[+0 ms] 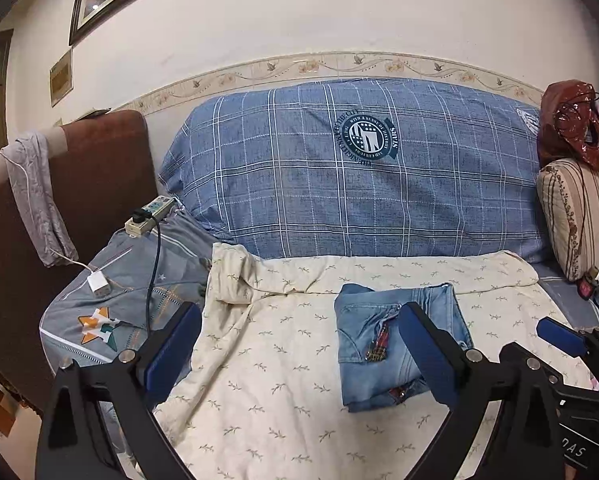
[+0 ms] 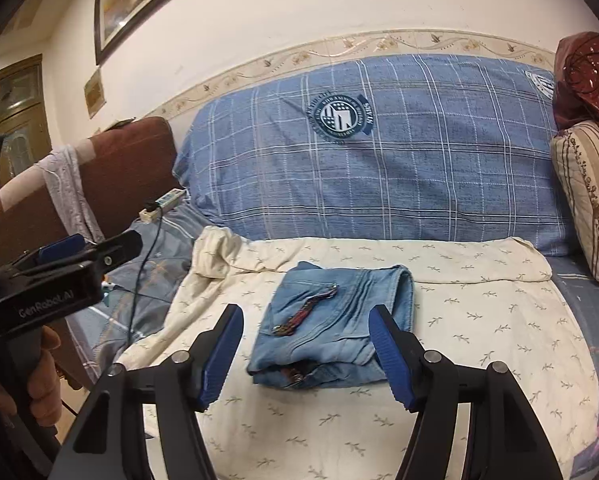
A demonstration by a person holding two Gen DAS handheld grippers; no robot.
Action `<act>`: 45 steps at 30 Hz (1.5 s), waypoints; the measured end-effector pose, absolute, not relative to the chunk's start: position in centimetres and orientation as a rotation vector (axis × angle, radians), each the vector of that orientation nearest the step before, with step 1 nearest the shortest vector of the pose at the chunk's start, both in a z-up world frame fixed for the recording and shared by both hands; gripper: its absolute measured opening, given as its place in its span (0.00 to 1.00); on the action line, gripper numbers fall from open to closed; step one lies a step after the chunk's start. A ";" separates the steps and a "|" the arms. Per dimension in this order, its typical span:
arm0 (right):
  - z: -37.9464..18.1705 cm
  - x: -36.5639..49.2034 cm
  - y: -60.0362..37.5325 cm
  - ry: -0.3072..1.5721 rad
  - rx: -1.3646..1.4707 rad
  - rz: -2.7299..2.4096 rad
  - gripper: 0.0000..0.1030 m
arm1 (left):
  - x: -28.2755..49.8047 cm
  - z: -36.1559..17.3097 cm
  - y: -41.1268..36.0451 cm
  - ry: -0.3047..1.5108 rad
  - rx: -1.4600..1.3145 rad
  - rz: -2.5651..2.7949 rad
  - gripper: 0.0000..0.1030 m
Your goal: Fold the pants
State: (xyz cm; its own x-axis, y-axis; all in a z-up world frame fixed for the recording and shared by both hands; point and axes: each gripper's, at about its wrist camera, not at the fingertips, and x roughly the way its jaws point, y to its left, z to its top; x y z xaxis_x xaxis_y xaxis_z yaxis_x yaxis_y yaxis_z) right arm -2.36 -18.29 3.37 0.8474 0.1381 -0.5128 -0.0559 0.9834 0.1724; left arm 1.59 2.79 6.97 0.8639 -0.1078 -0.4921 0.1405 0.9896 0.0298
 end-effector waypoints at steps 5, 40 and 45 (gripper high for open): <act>4.0 -3.9 -17.6 0.537 0.135 0.098 0.66 | 0.2 7.6 3.3 0.501 0.058 -0.127 0.96; 4.9 -6.3 -17.5 0.519 0.127 0.102 0.66 | -2.2 9.0 3.2 0.475 0.076 -0.125 0.96; 4.9 -6.2 -17.6 0.518 0.128 0.099 0.66 | -2.1 8.9 3.2 0.475 0.080 -0.124 0.96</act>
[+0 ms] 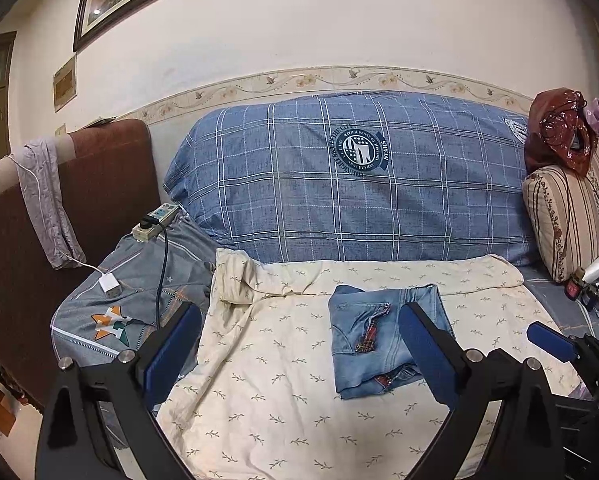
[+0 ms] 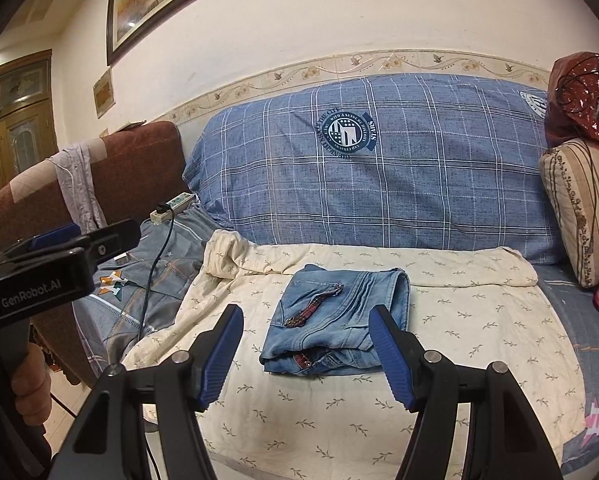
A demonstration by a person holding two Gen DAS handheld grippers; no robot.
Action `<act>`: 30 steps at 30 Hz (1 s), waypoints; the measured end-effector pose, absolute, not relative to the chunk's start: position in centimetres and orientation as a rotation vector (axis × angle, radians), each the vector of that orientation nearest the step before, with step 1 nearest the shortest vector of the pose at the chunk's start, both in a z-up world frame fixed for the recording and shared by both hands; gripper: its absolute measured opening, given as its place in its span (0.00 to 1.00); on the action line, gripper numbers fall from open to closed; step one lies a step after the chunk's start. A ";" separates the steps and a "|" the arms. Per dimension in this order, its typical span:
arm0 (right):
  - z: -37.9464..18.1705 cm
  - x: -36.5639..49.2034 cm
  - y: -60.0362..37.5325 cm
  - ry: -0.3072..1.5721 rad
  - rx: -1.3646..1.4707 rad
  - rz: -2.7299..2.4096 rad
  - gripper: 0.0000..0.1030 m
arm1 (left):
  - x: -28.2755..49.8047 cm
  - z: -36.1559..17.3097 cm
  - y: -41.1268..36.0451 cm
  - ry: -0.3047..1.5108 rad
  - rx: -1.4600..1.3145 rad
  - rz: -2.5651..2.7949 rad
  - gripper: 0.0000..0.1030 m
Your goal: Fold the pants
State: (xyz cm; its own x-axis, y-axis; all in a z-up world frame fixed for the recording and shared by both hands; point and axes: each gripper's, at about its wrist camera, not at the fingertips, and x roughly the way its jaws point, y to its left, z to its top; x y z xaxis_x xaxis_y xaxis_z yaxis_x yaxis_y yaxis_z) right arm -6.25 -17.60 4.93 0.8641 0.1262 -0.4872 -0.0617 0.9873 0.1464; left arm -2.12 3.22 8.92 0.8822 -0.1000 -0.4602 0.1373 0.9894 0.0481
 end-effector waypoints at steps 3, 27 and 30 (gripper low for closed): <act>4.9 -6.2 -17.7 0.520 0.131 0.099 0.66 | -2.1 8.9 3.3 0.476 0.080 -0.125 0.96; 4.6 -5.3 -17.2 0.524 0.121 0.085 0.66 | -1.9 9.0 2.9 0.429 0.053 -0.233 0.96; 4.3 -5.0 -17.3 0.529 0.127 0.080 0.66 | -1.9 9.1 2.6 0.420 0.070 -0.231 0.98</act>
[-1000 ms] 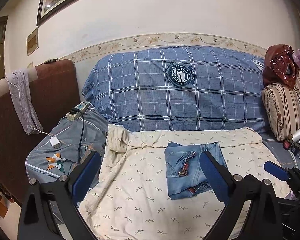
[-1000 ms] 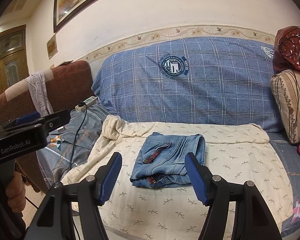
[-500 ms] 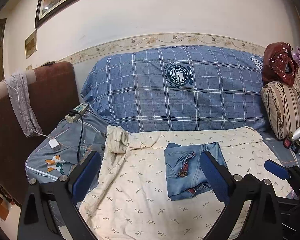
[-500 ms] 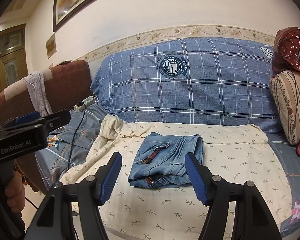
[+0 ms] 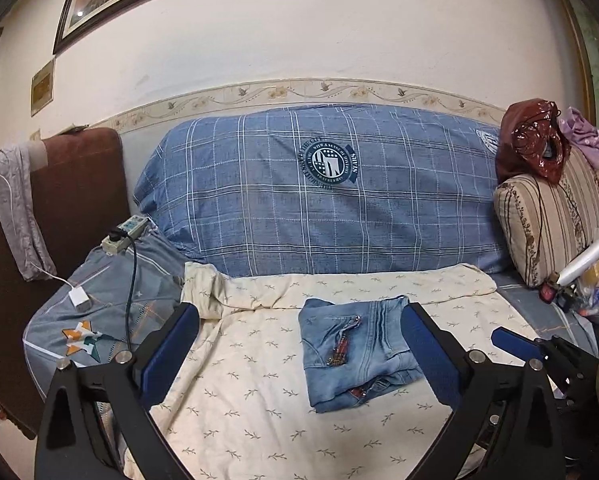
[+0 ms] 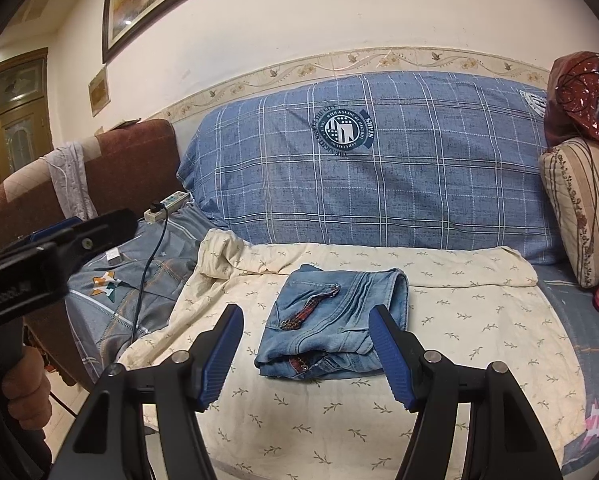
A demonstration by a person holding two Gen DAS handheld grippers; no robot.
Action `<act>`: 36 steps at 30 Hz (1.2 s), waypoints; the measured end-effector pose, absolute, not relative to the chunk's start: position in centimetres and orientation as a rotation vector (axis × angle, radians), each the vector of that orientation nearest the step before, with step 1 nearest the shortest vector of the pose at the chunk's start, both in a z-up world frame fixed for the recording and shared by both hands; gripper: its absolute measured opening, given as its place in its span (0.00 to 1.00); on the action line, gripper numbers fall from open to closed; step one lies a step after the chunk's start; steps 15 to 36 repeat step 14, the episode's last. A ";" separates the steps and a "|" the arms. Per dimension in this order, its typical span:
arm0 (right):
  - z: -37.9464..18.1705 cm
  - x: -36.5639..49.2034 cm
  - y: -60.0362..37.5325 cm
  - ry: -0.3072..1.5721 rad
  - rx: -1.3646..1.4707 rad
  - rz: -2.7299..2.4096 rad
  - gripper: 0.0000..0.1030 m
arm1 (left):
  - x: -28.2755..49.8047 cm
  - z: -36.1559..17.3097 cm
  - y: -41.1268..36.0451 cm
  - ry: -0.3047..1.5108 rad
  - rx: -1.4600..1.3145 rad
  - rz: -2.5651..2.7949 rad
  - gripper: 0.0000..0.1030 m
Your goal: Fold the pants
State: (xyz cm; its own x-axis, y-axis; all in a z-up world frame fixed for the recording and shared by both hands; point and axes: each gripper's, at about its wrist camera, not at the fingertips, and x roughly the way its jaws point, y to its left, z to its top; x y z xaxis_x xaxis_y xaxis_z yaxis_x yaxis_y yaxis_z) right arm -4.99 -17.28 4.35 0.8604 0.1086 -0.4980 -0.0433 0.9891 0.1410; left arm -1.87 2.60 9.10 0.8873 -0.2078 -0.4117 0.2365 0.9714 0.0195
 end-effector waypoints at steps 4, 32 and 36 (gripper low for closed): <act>4.1 -4.7 -17.2 0.533 0.128 0.081 0.66 | -1.7 9.0 2.6 0.422 0.057 -0.242 0.98; 3.2 -4.0 -17.9 0.534 0.151 0.074 0.66 | -0.4 7.9 3.2 0.420 0.017 -0.238 1.00; 3.2 -4.0 -17.9 0.534 0.151 0.074 0.66 | -0.4 7.9 3.2 0.420 0.017 -0.238 1.00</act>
